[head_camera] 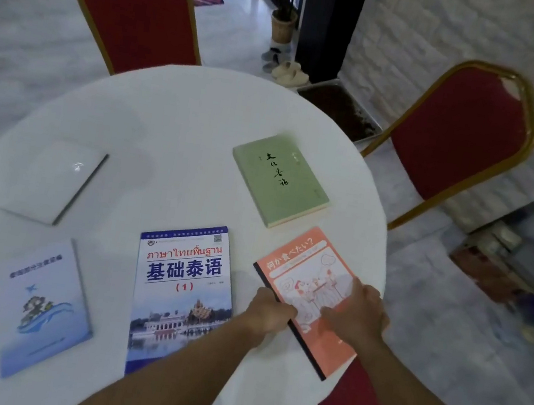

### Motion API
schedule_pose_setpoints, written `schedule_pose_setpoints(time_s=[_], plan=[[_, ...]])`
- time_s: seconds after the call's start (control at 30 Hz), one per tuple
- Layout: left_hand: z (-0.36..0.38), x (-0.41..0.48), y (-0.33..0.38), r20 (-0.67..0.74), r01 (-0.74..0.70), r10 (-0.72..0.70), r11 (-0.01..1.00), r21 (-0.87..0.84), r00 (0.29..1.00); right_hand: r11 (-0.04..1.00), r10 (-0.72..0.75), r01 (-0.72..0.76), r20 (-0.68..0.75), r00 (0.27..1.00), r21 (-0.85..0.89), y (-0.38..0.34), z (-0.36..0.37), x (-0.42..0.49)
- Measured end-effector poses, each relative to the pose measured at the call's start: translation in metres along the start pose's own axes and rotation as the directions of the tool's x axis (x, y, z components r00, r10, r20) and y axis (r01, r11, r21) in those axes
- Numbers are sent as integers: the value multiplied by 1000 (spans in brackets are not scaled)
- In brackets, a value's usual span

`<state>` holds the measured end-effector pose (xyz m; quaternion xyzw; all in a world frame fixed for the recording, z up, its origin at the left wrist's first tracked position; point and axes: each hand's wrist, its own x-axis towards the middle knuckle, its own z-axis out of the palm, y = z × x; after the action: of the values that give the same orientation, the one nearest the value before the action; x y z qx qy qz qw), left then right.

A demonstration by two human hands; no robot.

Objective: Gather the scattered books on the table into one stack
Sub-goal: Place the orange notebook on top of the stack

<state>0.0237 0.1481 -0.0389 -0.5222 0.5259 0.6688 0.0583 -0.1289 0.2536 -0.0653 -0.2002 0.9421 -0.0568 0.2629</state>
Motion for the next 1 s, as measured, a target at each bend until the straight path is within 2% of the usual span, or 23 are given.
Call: schedule_pose_setpoints(time_s=[0.17, 0.27, 0.4, 0.53, 0.63, 0.77, 0.87, 1.0], plan=[[-6, -2, 1, -3, 66, -66, 992, -111, 998, 996, 90, -91, 24, 996, 25, 1, 1, 0], [-15, -3, 0, 9, 100, -100, 985, -143, 995, 980, 114, -126, 84, 990, 157, 4, 3, -1], [-21, -4, -2, 77, 157, -140, 945, -287, 987, 909, 25, -89, 158, 987, 407, 12, 5, -3], [-30, -8, -7, 13, 87, -87, 948, -307, 996, 833, -33, -90, 210, 977, 546, 9, 10, -12], [-46, -12, -5, -103, -42, 16, 965, -257, 995, 765, -65, -78, 197, 978, 640, -4, 14, -19], [-76, -17, -8, -291, -143, 114, 986, -82, 950, 711, -143, -25, 179, 973, 703, -40, 23, -33], [-104, -23, -22, -449, -185, 172, 983, 14, 877, 721, -232, 33, 196, 953, 692, -77, 33, -49], [-143, -30, -46, -539, -233, 286, 958, 165, 793, 771, -307, 113, 210, 928, 627, -119, 56, -64]])
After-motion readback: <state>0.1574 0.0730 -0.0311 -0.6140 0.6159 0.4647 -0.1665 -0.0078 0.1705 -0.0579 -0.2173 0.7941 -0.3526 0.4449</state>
